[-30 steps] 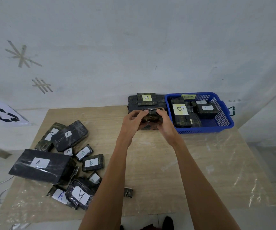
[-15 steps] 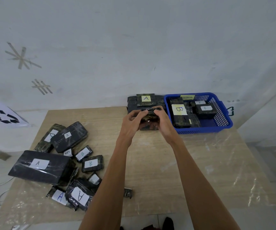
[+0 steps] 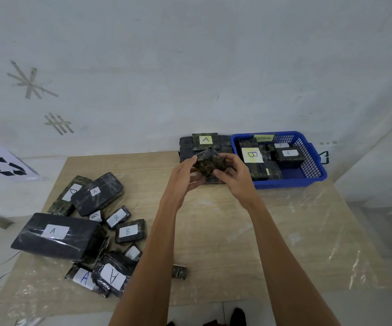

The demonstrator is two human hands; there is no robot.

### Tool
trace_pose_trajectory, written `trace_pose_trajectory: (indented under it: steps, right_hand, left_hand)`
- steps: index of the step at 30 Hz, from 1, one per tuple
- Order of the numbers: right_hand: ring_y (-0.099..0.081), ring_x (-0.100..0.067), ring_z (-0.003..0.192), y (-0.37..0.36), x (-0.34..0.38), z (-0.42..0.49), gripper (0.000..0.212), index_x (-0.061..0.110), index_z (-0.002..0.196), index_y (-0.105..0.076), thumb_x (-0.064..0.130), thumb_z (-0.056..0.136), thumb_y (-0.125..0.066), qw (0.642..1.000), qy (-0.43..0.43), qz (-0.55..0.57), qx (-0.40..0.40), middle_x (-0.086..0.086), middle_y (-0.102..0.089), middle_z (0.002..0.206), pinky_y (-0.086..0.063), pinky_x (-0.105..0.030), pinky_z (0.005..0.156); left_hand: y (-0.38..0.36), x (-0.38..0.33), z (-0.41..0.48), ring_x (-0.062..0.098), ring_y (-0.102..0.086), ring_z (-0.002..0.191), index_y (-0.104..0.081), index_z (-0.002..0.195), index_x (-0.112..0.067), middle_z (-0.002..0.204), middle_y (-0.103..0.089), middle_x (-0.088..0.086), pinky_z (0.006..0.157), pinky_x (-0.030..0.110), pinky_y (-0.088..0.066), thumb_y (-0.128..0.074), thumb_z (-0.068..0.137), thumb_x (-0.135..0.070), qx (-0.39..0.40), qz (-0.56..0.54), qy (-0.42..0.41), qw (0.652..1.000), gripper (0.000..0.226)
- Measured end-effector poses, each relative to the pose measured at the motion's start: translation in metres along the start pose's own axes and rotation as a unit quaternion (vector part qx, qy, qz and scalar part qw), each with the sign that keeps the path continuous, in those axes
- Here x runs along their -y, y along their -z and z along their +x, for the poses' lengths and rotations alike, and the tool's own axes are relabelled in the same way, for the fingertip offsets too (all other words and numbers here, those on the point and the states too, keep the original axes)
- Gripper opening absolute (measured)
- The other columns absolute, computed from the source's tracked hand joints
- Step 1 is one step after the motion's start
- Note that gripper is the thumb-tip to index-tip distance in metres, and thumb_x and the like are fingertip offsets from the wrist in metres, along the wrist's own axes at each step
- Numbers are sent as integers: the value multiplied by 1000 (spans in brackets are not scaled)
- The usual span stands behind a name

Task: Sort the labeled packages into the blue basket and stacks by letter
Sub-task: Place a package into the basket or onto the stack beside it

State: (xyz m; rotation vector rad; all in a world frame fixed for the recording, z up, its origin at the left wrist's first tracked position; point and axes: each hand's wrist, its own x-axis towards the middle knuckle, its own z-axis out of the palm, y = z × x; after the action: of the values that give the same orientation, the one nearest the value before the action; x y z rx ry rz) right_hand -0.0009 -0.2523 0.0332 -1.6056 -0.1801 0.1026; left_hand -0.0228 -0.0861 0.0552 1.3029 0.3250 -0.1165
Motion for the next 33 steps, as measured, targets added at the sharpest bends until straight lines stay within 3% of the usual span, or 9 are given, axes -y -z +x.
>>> trace_pose_trajectory:
  steps: [3, 5, 9, 15, 19, 23, 26, 29, 33]
  right_hand:
    - [-66, -11, 90, 3, -2, 1, 40, 18, 120, -59, -5, 89, -69, 999, 28, -15, -25, -3, -64, 111, -56, -27, 79]
    - [-66, -20, 97, 5, -4, 2, 40, 20, 116, -61, -6, 87, -70, 998, 41, -34, -31, -3, -64, 113, -59, -35, 83]
    - [-64, -28, 103, 6, -9, 5, 41, 23, 119, -63, 0, 86, -71, 994, 65, -87, -31, -9, -62, 120, -58, -50, 87]
    - [-59, -16, 89, 4, 3, 7, 39, 24, 125, -66, 16, 89, -76, 994, 72, -84, -19, -7, -60, 117, -56, -30, 80]
    - [-60, -14, 106, -1, 11, 7, 31, 36, 128, -63, 39, 97, -64, 1000, -14, -26, -11, -2, -58, 124, -53, -28, 85]
    - [-66, -18, 109, -5, 12, 8, 33, 24, 131, -60, 40, 104, -51, 997, -69, 28, -6, -3, -66, 118, -58, -34, 81]
    - [-71, -24, 101, -8, 11, 9, 35, 17, 132, -60, 36, 102, -56, 998, -57, 33, -15, -11, -64, 122, -60, -31, 71]
    - [-68, -26, 100, -8, 7, 10, 30, 25, 126, -64, 35, 97, -65, 999, -28, -20, -28, -12, -52, 127, -58, -27, 69]
    - [-63, -26, 105, -6, 1, 10, 36, 34, 120, -68, 45, 87, -74, 994, 39, -97, -14, -4, -49, 121, -59, -38, 86]
  left_hand:
    - [-1, -1, -1, 20, -71, 99, -70, 119, -15, 109, -72, 8, 86, 38, -62, -58, 103, -27, -36, 38, -41, 998, 24]
    - [-2, -2, 0, 19, -71, 99, -72, 116, -14, 104, -73, 7, 84, 36, -62, -62, 100, -23, -53, 43, -72, 995, 21]
    - [-7, -2, -1, 17, -72, 98, -73, 109, -16, 101, -74, 6, 83, 32, -62, -73, 91, -37, -57, 49, -80, 994, 28]
    - [-6, 0, 2, 15, -71, 88, -71, 111, -7, 93, -73, 5, 85, 30, -61, -76, 89, -29, -79, 9, -63, 995, 31]
    - [-2, 3, 4, 25, -72, 101, -70, 113, -5, 104, -74, 12, 88, 32, -60, -71, 93, -28, -65, -18, -63, 996, 31]
    - [2, 4, 6, 30, -70, 109, -71, 112, -6, 109, -72, 14, 92, 34, -59, -69, 94, -29, -48, -28, -58, 997, 30]
    - [1, 2, 5, 27, -71, 106, -71, 113, -8, 102, -73, 9, 93, 36, -59, -67, 95, -30, -45, -23, -44, 998, 29]
    - [-3, -2, 4, 19, -72, 102, -69, 118, -13, 106, -73, 6, 85, 30, -60, -69, 94, -33, -59, -4, -54, 997, 31]
    - [-5, -3, 2, 14, -72, 100, -71, 117, -17, 104, -75, 3, 85, 27, -59, -74, 90, -39, -57, 25, -58, 996, 35]
